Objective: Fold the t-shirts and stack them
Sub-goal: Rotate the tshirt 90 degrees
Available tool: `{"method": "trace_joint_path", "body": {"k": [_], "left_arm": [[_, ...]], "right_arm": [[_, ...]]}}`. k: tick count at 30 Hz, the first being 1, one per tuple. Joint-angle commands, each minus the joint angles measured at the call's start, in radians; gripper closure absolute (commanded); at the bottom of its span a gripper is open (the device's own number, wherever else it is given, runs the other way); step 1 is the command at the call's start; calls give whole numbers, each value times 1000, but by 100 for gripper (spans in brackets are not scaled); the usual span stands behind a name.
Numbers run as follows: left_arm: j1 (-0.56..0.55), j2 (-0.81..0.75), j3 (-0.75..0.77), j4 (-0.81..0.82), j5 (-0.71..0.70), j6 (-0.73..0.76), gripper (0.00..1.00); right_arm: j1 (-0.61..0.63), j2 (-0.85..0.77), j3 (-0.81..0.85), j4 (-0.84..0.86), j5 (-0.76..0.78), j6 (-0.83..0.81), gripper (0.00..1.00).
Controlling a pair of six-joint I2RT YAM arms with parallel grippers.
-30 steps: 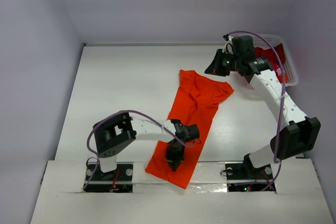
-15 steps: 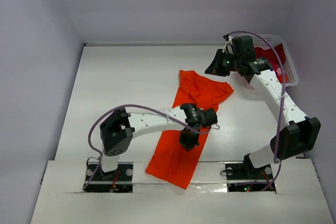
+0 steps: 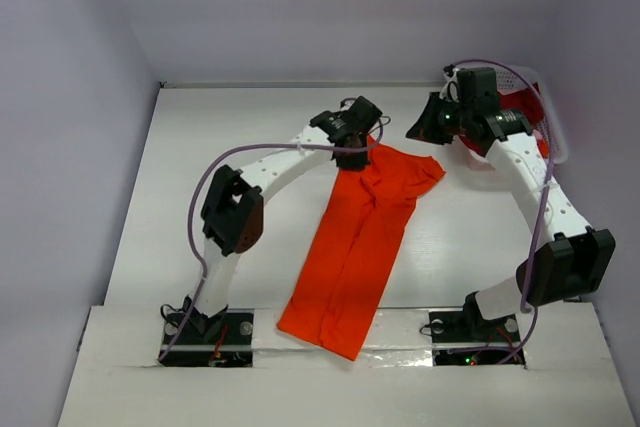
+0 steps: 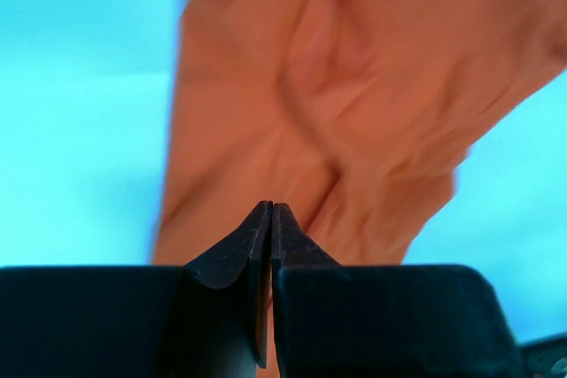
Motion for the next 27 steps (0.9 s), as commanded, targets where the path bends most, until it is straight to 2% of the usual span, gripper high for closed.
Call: {"method": "trace_joint_path", "body": {"k": [1,3,5,12,27], "left_arm": [[-1,63,154,124,71,122,100],[11,128,241,142,152,139,100],[21,169,265,160,201,147,100],[63,201,188,285,327,161,100],[82,375,289,339,498,172,100]], "right_arm": [[-55,-57,4,-16,24,-4,100],[-66,-57,4,-29,35,-7,100],[-78,-57,-5,-30,35,-6,100],[-109,-45,-29,-21,25,-1,100],[-118,-5,-33,-16,9,-9,100]]}}
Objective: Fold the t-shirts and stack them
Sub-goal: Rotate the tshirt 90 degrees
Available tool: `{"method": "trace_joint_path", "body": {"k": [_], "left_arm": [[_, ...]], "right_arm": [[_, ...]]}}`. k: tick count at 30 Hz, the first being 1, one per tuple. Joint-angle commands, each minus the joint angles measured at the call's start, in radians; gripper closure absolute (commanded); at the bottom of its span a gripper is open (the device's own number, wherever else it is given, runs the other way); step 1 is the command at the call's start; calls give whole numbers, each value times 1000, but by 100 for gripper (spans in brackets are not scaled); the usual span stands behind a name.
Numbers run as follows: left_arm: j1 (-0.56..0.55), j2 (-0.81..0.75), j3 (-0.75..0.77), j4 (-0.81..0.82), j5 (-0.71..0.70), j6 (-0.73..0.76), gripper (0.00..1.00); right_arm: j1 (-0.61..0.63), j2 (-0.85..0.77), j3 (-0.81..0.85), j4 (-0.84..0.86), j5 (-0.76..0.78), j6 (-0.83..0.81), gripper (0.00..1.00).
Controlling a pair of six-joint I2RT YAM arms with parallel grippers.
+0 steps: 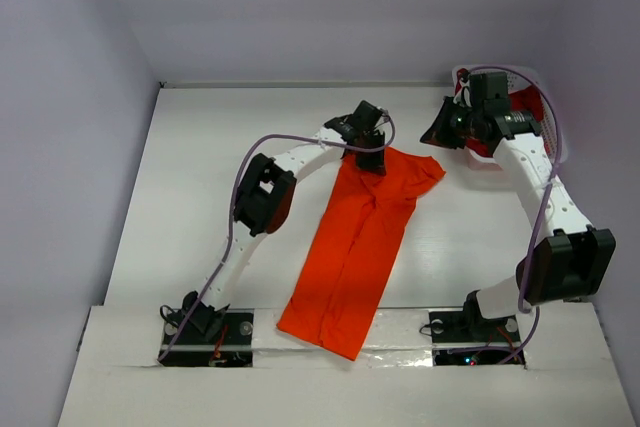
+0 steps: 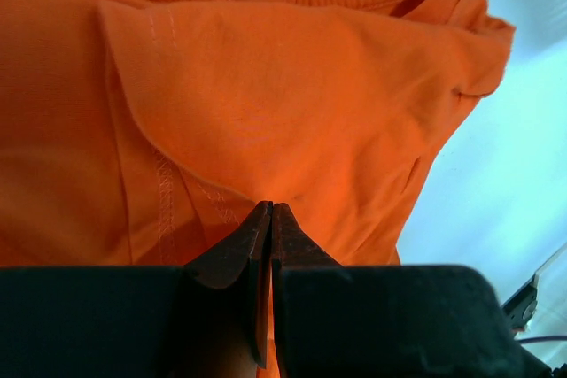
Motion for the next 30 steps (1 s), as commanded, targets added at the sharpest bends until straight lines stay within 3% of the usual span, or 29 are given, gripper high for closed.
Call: {"method": "trace_joint_path", "body": {"k": [1,20,30], "left_arm": [[4,-4,45,35,68,13,100],[96,135,76,40,16,-37,100],[204,143,82,53,-13,-131,100]], "right_arm": [[-6,6,6,17,-12,-9,100],[-6,-32,-21,9,-15,-7,100],[-6,-46,-44,10,-26,-1,100]]}}
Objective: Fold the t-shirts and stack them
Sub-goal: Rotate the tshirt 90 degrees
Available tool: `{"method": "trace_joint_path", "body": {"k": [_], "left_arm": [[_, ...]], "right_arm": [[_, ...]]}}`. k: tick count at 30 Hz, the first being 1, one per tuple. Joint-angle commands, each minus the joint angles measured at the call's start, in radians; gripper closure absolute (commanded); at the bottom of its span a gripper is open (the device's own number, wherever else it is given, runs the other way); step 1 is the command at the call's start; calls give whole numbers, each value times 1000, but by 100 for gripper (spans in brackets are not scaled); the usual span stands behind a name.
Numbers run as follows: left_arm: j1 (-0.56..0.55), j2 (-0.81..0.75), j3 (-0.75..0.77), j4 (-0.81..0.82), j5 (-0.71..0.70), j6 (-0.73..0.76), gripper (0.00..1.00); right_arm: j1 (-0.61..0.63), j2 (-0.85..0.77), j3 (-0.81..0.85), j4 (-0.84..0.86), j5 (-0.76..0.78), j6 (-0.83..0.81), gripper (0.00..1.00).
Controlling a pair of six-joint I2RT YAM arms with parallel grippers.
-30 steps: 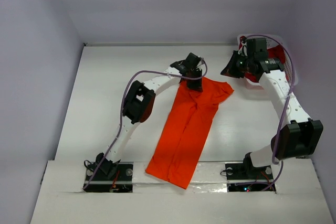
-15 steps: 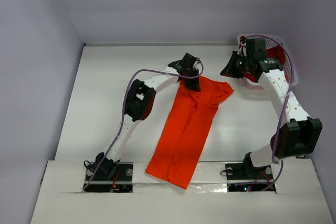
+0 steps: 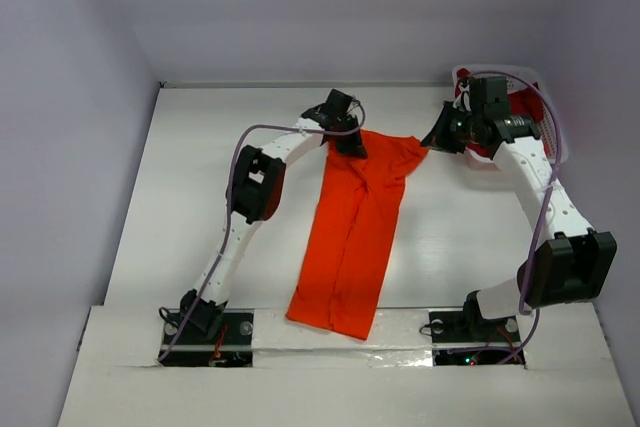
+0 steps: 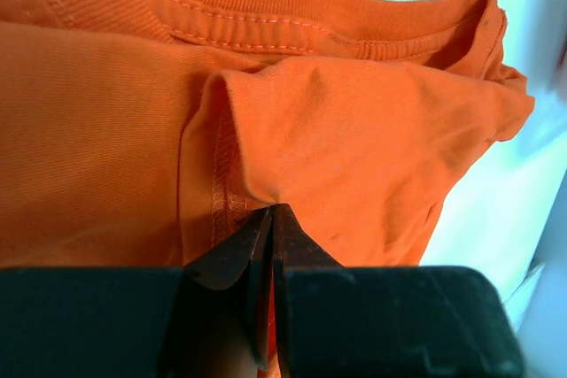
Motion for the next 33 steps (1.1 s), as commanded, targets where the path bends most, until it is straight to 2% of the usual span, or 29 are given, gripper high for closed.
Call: {"method": "trace_joint_path", "body": {"k": [1,6,16,26,33], "left_arm": [[62,22,6,-21,-89,-40,100],[125,2,-32,8,-119,-69,100],[218,25,26,17,-89,-79,100],[228,53,74,13,-13,-65,100],[228,-18,68,30,4,-60,100]], "right_arm": [[-6,-40,-18,15,-18,1,100],[-6,-48,-44,21,-18,-4,100],[-6,-54,-93,41,-23,-6,100],[-6,-28,-79,52,-37,-4,100],[-6,-13,-77,66,-60,-7,100]]}}
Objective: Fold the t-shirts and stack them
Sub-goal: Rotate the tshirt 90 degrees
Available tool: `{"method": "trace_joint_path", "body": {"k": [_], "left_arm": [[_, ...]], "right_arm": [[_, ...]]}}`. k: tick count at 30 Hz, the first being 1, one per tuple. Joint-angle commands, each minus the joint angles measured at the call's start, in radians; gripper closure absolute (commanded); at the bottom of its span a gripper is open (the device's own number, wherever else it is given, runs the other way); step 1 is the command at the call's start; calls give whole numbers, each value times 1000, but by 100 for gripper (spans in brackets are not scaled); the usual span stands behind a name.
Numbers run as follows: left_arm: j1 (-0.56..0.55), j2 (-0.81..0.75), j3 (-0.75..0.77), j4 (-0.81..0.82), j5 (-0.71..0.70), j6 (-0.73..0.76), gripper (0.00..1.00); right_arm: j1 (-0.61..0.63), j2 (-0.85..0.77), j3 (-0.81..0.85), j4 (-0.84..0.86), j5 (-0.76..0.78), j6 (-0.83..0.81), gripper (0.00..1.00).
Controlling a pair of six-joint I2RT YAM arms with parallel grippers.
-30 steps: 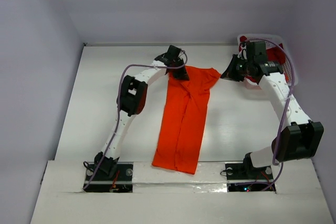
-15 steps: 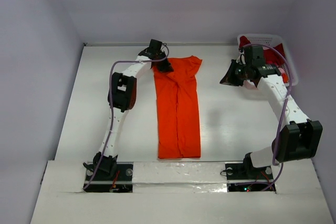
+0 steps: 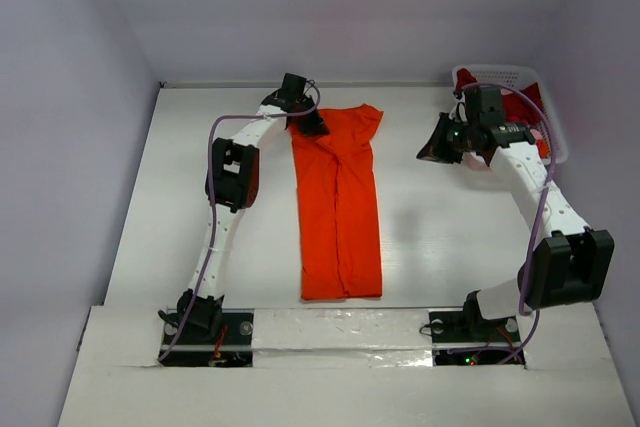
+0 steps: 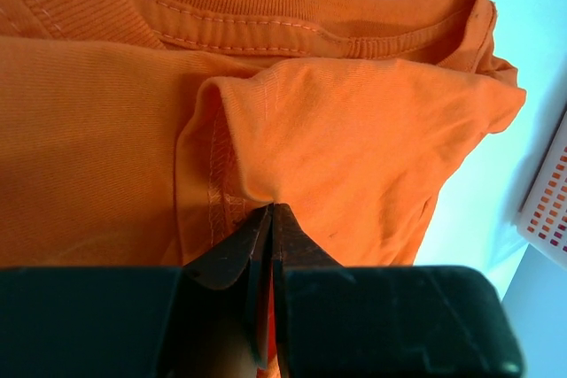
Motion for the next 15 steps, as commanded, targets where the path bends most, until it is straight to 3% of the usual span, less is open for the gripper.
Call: {"method": "trace_joint_path", "body": {"k": [1,7,15], "left_arm": [[2,-52,38,1,24,21,100],[2,-139,47,18,97,24,100],[2,-448,15,16,64,83,100]], "right_arm": [[-6,5,16,56,-25,-9,100],[-6,16,6,66,-28,-19,100],[-6,9,69,39,-46,-18,100]]}}
